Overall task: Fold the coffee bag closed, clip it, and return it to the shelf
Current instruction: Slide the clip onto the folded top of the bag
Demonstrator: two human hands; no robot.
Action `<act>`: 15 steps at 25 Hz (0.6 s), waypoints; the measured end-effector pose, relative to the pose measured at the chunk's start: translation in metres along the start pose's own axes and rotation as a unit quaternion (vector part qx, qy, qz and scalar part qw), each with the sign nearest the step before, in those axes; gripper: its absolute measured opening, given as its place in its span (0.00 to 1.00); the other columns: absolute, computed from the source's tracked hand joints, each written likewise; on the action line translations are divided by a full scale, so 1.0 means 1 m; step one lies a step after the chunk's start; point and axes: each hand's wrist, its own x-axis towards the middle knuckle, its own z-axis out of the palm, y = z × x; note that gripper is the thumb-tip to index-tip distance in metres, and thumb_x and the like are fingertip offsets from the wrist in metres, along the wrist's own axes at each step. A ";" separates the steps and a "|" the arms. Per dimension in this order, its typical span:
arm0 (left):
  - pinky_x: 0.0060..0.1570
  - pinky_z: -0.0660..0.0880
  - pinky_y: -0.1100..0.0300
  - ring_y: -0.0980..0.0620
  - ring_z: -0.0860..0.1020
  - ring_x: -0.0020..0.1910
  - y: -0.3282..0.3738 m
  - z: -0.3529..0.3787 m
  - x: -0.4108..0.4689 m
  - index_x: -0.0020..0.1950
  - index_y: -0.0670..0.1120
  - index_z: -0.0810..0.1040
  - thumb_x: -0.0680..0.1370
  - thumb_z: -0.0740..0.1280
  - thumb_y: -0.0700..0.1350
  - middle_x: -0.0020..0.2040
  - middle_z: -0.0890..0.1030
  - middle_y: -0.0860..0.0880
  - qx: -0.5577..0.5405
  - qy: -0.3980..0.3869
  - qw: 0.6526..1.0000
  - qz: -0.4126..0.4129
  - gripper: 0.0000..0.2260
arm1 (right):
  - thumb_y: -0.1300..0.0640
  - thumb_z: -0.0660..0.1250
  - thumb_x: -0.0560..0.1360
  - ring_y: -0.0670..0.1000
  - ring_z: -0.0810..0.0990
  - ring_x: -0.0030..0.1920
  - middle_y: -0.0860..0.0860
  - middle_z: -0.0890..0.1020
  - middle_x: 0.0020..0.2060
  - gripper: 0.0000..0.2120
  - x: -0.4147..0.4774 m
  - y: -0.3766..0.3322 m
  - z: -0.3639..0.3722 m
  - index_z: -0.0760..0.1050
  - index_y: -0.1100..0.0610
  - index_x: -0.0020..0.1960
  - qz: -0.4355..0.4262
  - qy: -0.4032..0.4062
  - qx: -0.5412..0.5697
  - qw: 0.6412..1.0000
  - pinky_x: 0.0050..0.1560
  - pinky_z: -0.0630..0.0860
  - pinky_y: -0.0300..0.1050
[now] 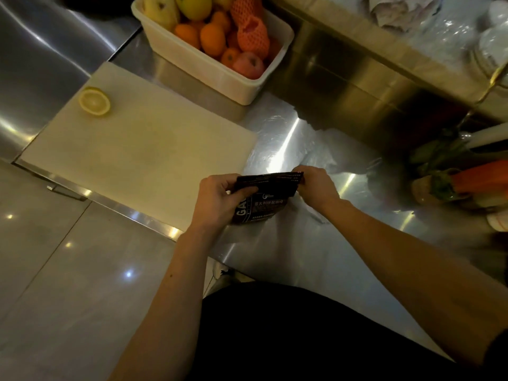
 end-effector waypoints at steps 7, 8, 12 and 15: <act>0.35 0.76 0.73 0.64 0.84 0.36 0.019 0.047 0.008 0.42 0.55 0.83 0.73 0.72 0.34 0.35 0.85 0.64 -0.062 -0.059 0.996 -0.003 0.15 | 0.62 0.72 0.74 0.51 0.80 0.45 0.55 0.83 0.49 0.14 -0.047 0.058 -0.050 0.79 0.57 0.60 0.049 0.109 0.117 0.986 0.50 0.74 0.37; 0.36 0.77 0.72 0.64 0.84 0.37 0.021 0.057 0.009 0.42 0.56 0.84 0.73 0.73 0.34 0.35 0.85 0.64 -0.052 -0.073 0.996 0.004 0.14 | 0.61 0.72 0.74 0.50 0.79 0.44 0.54 0.82 0.48 0.14 -0.055 0.070 -0.056 0.79 0.56 0.60 0.057 0.121 0.122 0.983 0.50 0.74 0.36; 0.43 0.80 0.64 0.58 0.85 0.42 0.027 0.098 0.010 0.44 0.56 0.84 0.72 0.75 0.39 0.39 0.86 0.58 -0.013 -0.098 0.995 0.012 0.11 | 0.61 0.72 0.74 0.50 0.79 0.44 0.51 0.79 0.45 0.14 -0.089 0.114 -0.078 0.79 0.55 0.59 0.066 0.175 0.152 0.971 0.51 0.74 0.42; 0.41 0.78 0.68 0.60 0.85 0.41 0.034 0.136 0.004 0.43 0.59 0.84 0.72 0.75 0.40 0.38 0.86 0.60 0.007 -0.101 0.995 0.023 0.12 | 0.62 0.72 0.75 0.48 0.79 0.45 0.51 0.80 0.47 0.16 -0.113 0.147 -0.092 0.78 0.55 0.61 0.083 0.209 0.197 0.954 0.50 0.73 0.35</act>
